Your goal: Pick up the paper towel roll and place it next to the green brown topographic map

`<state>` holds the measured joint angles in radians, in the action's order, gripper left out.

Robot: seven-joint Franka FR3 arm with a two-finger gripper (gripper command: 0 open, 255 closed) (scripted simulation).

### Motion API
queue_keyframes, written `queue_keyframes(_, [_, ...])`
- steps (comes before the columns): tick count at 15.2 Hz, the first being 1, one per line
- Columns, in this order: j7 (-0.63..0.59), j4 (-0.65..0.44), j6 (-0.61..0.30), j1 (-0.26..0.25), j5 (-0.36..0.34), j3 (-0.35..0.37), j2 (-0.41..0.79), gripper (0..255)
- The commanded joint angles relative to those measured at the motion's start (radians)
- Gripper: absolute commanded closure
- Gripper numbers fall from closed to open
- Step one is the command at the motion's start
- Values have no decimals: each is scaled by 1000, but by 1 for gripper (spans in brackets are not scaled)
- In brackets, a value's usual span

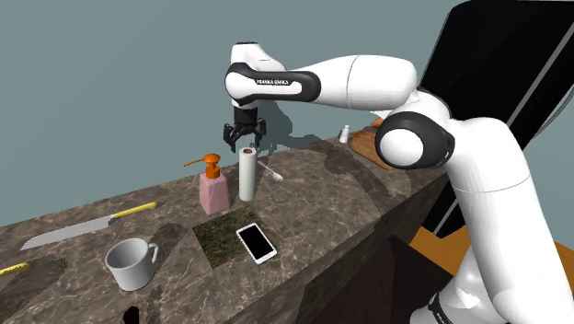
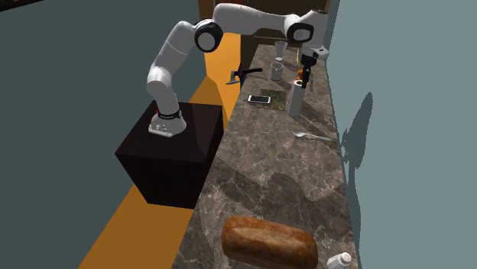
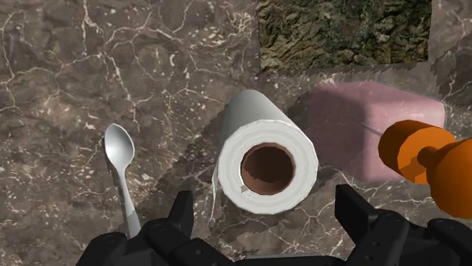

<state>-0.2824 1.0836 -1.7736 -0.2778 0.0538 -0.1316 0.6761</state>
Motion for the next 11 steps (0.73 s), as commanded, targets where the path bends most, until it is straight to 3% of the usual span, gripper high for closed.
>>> queue_keyframes(1, [-2, -55, 53, 1, 0, 0, 2, 0])
queue_keyframes(3, [-3, -138, 123, 5, 1, 0, 15, 0])
queue_keyframes(11, [-3, -138, 123, 5, 1, 0, 15, 0])
